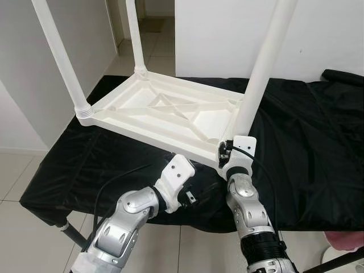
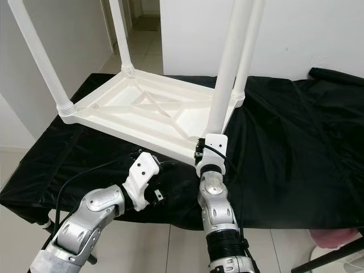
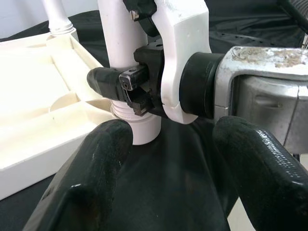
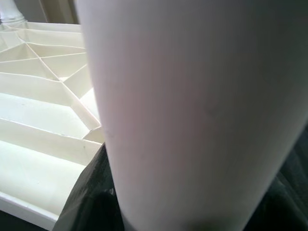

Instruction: Building children table

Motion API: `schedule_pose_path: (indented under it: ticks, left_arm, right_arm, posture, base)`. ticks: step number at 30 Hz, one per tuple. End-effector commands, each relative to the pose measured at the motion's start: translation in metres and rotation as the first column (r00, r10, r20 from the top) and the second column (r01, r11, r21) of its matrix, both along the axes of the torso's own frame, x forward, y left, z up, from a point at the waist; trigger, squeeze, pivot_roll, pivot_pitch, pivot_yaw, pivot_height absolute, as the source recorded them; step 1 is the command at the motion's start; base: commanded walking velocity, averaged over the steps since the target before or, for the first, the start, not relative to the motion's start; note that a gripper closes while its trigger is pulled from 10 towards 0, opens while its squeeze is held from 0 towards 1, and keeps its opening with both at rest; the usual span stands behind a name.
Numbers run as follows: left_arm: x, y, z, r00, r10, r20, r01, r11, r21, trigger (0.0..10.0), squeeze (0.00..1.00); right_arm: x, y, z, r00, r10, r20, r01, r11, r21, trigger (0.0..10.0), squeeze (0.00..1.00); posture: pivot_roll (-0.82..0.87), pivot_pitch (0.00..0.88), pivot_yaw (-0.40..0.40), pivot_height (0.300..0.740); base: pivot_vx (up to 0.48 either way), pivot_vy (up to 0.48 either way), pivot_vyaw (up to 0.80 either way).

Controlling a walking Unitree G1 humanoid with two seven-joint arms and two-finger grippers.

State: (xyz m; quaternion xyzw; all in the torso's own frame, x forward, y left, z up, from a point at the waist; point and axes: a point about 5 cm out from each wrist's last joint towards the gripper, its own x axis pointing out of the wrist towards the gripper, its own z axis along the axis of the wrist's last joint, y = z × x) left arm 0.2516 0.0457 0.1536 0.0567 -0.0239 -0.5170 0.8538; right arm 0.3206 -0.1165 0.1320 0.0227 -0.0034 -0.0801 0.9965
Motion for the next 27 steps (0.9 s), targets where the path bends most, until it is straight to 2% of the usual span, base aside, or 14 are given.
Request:
schedule_pose_path:
  ticks: [1, 5, 6, 12, 15, 17, 18, 20, 22, 24, 25, 27]
  left_arm:
    - [0.003, 0.003, 0.001, 0.998, 0.058, 0.000, -0.058, 0.998, -0.001, 10.0, 0.00]
    - [0.003, 0.004, 0.000, 0.998, 0.062, 0.001, -0.062, 0.998, 0.001, 10.0, 0.00]
    - [0.004, 0.005, 0.000, 0.998, 0.066, 0.002, -0.066, 0.998, 0.002, 10.0, 0.00]
    - [0.004, 0.005, 0.000, 0.997, 0.071, 0.004, -0.071, 0.997, -0.001, 10.0, 0.00]
    - [0.004, 0.004, 0.000, 0.998, 0.070, 0.005, -0.070, 0.998, -0.001, 10.0, 0.00]
    - [0.004, 0.004, 0.000, 0.998, 0.070, 0.005, -0.070, 0.998, -0.001, 10.0, 0.00]
    - [0.004, 0.003, 0.000, 0.998, 0.069, 0.004, -0.069, 0.998, -0.001, 10.0, 0.00]
    - [0.004, 0.003, 0.000, 0.998, 0.068, 0.005, -0.068, 0.998, -0.001, 10.0, 0.00]
    - [0.004, 0.003, 0.000, 0.998, 0.068, 0.005, -0.068, 0.998, -0.001, 10.0, 0.00]
    - [0.005, 0.003, -0.001, 0.998, 0.063, 0.006, -0.063, 0.998, 0.000, 10.0, 0.00]
    - [0.005, 0.003, 0.000, 0.998, 0.061, 0.007, -0.061, 0.998, 0.001, 10.0, 0.00]
    - [0.005, 0.003, 0.000, 0.998, 0.061, 0.007, -0.061, 0.998, 0.001, 10.0, 0.00]
  right_arm:
    - [-0.001, 0.002, -0.004, 0.999, 0.008, -0.034, -0.007, 1.000, 0.018, 10.0, 0.00]
    - [0.000, -0.001, -0.002, 1.000, 0.012, -0.019, -0.011, 1.000, 0.019, 10.0, 0.00]
    - [0.000, -0.002, -0.001, 1.000, 0.015, -0.011, -0.014, 1.000, 0.022, 10.0, 1.00]
    - [0.001, -0.004, 0.004, 0.999, 0.033, 0.025, -0.034, 0.999, 0.017, 10.0, 1.00]
    - [0.000, -0.013, 0.008, 0.992, 0.114, 0.056, -0.115, 0.993, 0.005, 10.0, 1.00]
    - [0.000, -0.013, 0.008, 0.992, 0.114, 0.056, -0.115, 0.993, 0.005, 10.0, 1.00]
    - [-0.001, -0.017, 0.008, 0.984, 0.167, 0.061, -0.167, 0.986, -0.010, 10.0, 0.00]
    - [-0.001, -0.027, 0.008, 0.967, 0.243, 0.070, -0.241, 0.970, -0.038, 10.0, 0.00]
    - [-0.001, -0.027, 0.008, 0.967, 0.243, 0.070, -0.241, 0.970, -0.038, 10.0, 0.00]
    - [0.001, -0.038, 0.009, 0.933, 0.353, 0.068, -0.347, 0.934, -0.087, 10.0, 0.00]
    - [0.003, -0.043, 0.009, 0.905, 0.421, 0.056, -0.413, 0.903, -0.121, 10.0, 0.00]
    - [0.003, -0.043, 0.009, 0.905, 0.421, 0.056, -0.413, 0.903, -0.121, 10.0, 0.00]
  posture:
    - [-0.01, 0.008, 0.040, 0.740]
    - [-0.01, 0.005, 0.036, 0.740]
    - [0.00, 0.003, 0.034, 0.740]
    - [0.00, 0.000, 0.031, 0.740]
    - [-0.01, 0.000, 0.028, 0.740]
    - [-0.01, 0.000, 0.028, 0.740]
    - [-0.01, 0.000, 0.027, 0.740]
    - [-0.01, 0.000, 0.029, 0.740]
    - [-0.01, 0.000, 0.029, 0.740]
    - [-0.02, 0.000, 0.032, 0.740]
    - [-0.02, 0.000, 0.034, 0.740]
    - [-0.02, 0.000, 0.034, 0.740]
  base:
    - [0.000, 0.000, 0.00]
    - [0.000, 0.000, 0.00]
    - [0.000, 0.000, 0.00]
    - [0.000, 0.000, 0.00]
    - [0.000, 0.000, 0.00]
    - [0.000, 0.000, 0.00]
    - [0.000, 0.000, 0.00]
    - [0.000, 0.000, 0.00]
    - [0.000, 0.000, 0.00]
    - [0.000, 0.000, 0.00]
    - [0.000, 0.000, 0.00]
    - [0.000, 0.000, 0.00]
